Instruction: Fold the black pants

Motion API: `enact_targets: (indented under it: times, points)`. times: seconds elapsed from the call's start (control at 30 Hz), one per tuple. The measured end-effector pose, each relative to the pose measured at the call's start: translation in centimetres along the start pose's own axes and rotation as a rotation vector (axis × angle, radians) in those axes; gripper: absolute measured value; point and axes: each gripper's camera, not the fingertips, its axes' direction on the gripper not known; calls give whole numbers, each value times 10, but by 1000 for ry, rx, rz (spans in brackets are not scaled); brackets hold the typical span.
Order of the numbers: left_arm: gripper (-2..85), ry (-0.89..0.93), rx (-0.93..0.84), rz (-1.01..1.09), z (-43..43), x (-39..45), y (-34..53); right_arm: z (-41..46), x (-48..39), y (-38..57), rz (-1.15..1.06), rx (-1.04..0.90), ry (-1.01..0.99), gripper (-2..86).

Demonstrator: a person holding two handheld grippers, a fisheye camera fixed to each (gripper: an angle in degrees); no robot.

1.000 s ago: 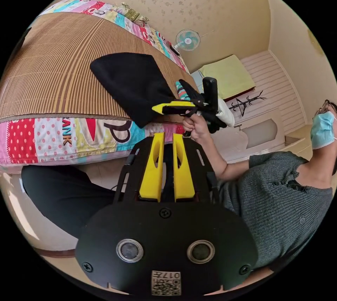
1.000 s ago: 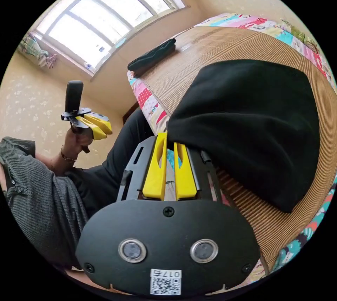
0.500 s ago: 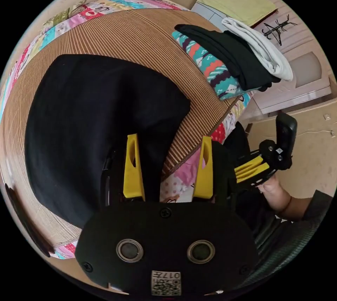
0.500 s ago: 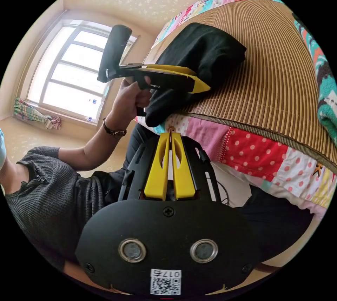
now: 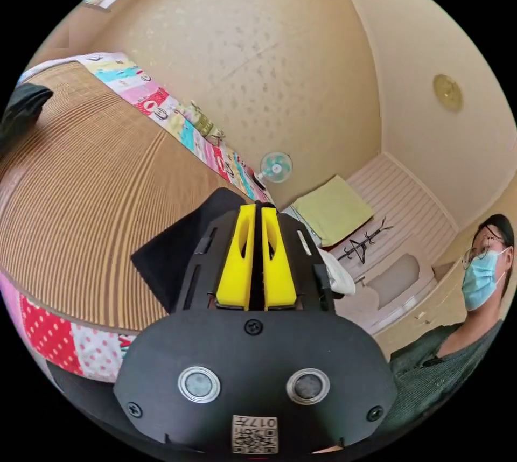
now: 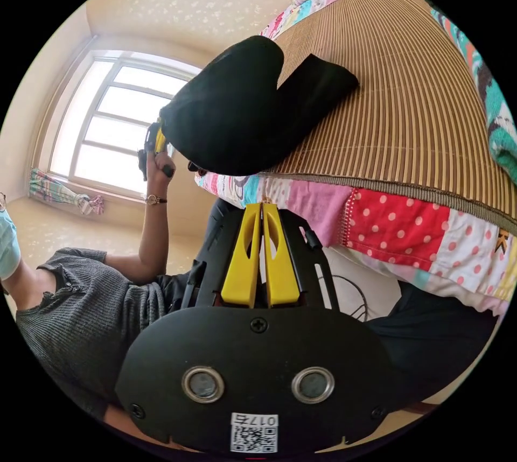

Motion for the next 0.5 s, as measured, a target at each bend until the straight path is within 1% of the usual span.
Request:
enact_targets:
  times: [0.03,0.07,0.1,0.13,0.17,0.23,0.27,0.3,0.33,0.37,0.4,0.47,0.5]
  points:
    - [26,-65,-9,-43,-12,-16,0,3,2,-4,-1,-7,-1,4]
    - [36,-162,-11,-140,-34,-45,6,5,3,-6,0,-11,-3,5]
    - [44,-194,38,-201,-59,-67,17,8,5,-11,6,-21,-11,5]
    - [55,-194,76,-216,-72,-73,24,11,8,-16,8,-29,-24,6]
    - [77,-198,154,-213,-94,-76,38,12,9,-19,8,-33,-30,7]
    - [89,-217,150,-138,-101,-58,45,16,12,-31,13,-39,-33,10]
    - [94,-201,65,-46,-87,-36,40,17,13,-34,17,-39,-29,11]
    - [106,-158,-69,63,-57,-10,31,18,15,-41,26,-38,-23,14]
    - [115,-139,-153,117,-38,5,26,19,17,-48,36,-38,-24,21]
    - [143,-144,-323,211,4,34,17,19,18,-51,44,-38,-27,24]
    - [182,-177,-449,310,46,63,12,20,22,-58,63,-29,-34,37]
    - [215,-213,-510,415,94,95,8,20,28,-69,110,-8,-41,73]
    - [211,-213,-522,445,123,107,6,19,34,-76,148,17,-74,104]
